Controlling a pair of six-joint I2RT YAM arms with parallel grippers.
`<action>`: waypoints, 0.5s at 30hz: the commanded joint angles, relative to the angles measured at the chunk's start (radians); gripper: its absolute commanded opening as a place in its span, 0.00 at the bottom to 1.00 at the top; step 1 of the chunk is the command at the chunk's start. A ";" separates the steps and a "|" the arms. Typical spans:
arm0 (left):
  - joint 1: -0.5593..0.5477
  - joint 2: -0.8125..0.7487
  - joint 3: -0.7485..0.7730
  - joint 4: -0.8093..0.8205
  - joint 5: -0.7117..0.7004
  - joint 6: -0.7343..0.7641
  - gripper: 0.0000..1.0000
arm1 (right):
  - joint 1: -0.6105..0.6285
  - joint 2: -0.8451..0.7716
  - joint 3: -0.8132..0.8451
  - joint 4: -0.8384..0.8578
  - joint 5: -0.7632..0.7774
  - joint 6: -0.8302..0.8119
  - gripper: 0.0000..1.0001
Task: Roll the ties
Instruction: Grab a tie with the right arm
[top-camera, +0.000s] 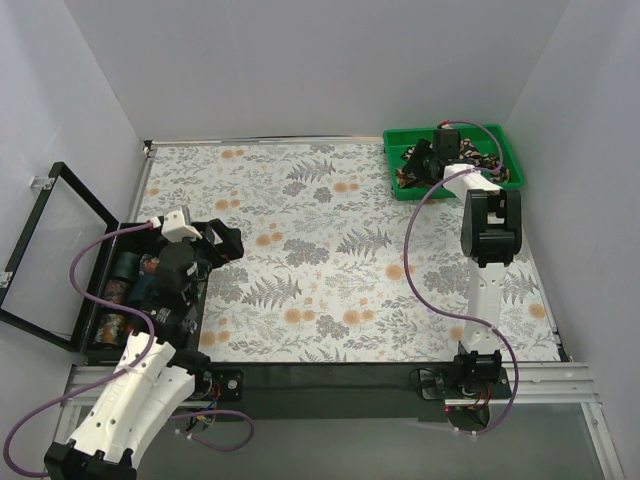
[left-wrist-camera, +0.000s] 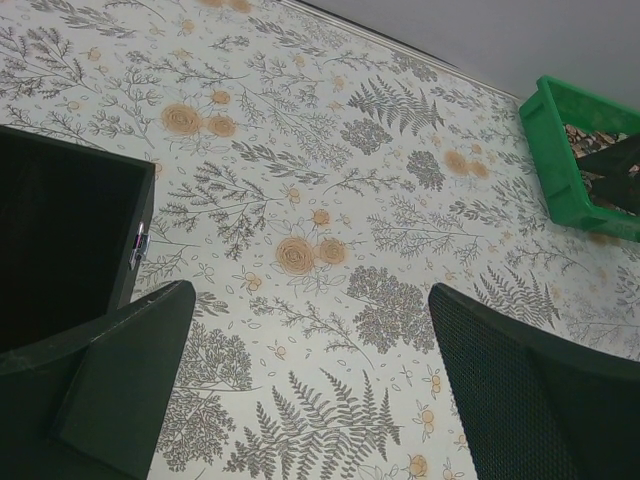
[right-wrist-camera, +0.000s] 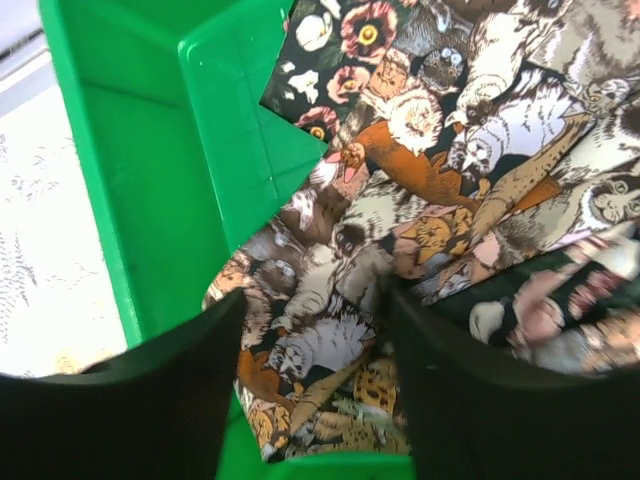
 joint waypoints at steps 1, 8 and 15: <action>0.005 0.008 -0.003 0.016 0.007 0.016 0.98 | -0.002 0.048 0.045 0.016 -0.054 0.018 0.51; 0.007 0.017 -0.003 0.014 0.010 0.017 0.98 | -0.002 0.057 0.042 0.023 -0.135 -0.001 0.18; 0.008 0.011 -0.002 0.014 0.012 0.017 0.98 | -0.010 -0.067 0.023 0.080 -0.176 -0.011 0.01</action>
